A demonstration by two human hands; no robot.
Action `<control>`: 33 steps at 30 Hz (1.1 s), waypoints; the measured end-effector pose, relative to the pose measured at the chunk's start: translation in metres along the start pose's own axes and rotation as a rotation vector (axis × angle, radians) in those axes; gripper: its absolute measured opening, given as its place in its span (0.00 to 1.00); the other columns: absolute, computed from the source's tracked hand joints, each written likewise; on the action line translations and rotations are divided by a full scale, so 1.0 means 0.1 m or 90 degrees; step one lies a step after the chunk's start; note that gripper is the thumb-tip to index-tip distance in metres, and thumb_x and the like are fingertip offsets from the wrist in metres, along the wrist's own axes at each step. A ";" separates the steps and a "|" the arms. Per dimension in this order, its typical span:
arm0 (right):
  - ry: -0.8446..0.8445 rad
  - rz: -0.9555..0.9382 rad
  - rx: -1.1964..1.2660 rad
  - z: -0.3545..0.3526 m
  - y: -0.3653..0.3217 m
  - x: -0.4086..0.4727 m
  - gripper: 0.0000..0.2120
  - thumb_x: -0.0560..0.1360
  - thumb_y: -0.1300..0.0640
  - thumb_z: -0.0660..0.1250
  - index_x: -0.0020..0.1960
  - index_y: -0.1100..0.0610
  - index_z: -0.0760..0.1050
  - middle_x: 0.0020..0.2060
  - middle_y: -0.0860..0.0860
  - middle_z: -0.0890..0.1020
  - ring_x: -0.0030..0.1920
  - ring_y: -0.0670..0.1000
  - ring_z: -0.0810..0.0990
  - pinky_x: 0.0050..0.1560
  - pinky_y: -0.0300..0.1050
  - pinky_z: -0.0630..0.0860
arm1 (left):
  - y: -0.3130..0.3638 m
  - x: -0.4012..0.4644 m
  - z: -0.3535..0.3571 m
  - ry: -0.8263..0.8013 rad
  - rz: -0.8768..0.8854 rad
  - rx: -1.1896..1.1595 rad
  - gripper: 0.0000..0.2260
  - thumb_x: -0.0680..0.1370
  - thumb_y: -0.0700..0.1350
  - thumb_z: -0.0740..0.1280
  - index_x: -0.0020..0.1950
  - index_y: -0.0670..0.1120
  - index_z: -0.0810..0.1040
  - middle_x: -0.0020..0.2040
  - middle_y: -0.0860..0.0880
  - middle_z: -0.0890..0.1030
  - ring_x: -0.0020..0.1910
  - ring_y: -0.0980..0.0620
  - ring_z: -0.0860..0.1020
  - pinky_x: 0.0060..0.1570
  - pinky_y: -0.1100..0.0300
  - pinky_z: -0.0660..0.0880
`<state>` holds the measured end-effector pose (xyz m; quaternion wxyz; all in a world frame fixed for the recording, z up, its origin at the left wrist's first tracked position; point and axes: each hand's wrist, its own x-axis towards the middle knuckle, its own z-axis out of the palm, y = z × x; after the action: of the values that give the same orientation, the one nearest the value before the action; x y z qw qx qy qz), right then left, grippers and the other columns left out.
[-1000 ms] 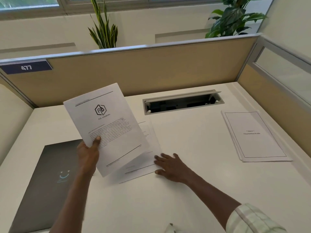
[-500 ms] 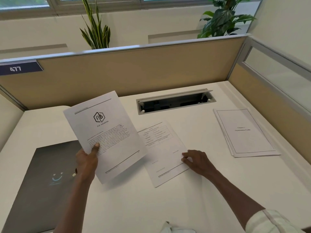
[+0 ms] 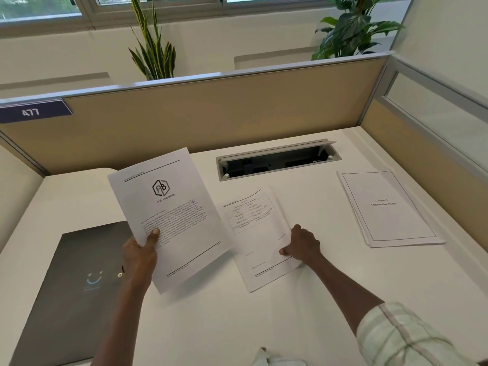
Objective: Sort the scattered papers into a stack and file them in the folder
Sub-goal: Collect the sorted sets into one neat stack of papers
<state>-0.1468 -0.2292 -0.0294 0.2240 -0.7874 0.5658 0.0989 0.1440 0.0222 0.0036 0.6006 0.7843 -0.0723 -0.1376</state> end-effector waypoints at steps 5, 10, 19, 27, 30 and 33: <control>0.027 0.010 0.186 -0.04 0.10 -0.02 0.20 0.64 0.57 0.76 0.52 0.63 0.75 0.53 0.59 0.81 0.48 0.56 0.78 0.46 0.43 0.74 | -0.02 -0.05 0.01 -0.007 0.003 -0.011 0.08 0.79 0.46 0.71 0.57 0.49 0.81 0.48 0.50 0.83 0.42 0.55 0.82 0.44 0.57 0.77; 0.142 -0.040 0.346 -0.19 0.10 -0.15 0.16 0.64 0.57 0.77 0.50 0.58 0.78 0.49 0.55 0.83 0.47 0.57 0.80 0.43 0.44 0.73 | 0.00 -0.06 0.03 0.001 0.004 0.022 0.12 0.80 0.46 0.68 0.62 0.43 0.80 0.52 0.48 0.82 0.46 0.46 0.81 0.50 0.50 0.77; 0.163 -0.102 0.590 -0.85 -0.37 -0.50 0.10 0.68 0.56 0.76 0.45 0.59 0.79 0.40 0.51 0.84 0.39 0.52 0.81 0.36 0.44 0.76 | 0.19 -0.10 0.18 -0.020 -0.003 0.017 0.11 0.82 0.43 0.65 0.63 0.40 0.78 0.52 0.46 0.81 0.46 0.47 0.80 0.42 0.58 0.75; 0.092 -0.095 0.645 -0.78 -0.64 -0.66 0.07 0.73 0.56 0.71 0.50 0.56 0.81 0.42 0.49 0.84 0.44 0.52 0.83 0.39 0.44 0.79 | 0.41 -0.46 0.47 -0.235 -0.117 -0.067 0.02 0.80 0.45 0.69 0.52 0.49 0.79 0.45 0.52 0.86 0.40 0.49 0.85 0.32 0.58 0.79; 0.108 -0.111 0.505 -0.66 -0.62 -0.67 0.12 0.72 0.53 0.71 0.52 0.57 0.81 0.45 0.51 0.84 0.46 0.55 0.81 0.46 0.47 0.78 | 0.50 -0.59 0.52 -0.291 -0.140 -0.117 0.04 0.80 0.40 0.68 0.50 0.46 0.82 0.43 0.48 0.88 0.38 0.50 0.86 0.31 0.59 0.81; 0.037 -0.128 0.414 -0.65 -0.54 -0.66 0.21 0.67 0.51 0.75 0.57 0.55 0.78 0.50 0.51 0.83 0.48 0.52 0.80 0.47 0.44 0.75 | 0.53 -0.64 0.52 -0.334 -0.151 -0.123 0.05 0.81 0.40 0.67 0.52 0.45 0.83 0.43 0.49 0.88 0.39 0.50 0.87 0.32 0.60 0.81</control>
<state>-0.1248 -0.1895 0.0684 0.4559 -0.7290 0.4934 -0.1315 0.0702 -0.0225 0.0503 0.6128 0.6643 -0.1193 -0.4110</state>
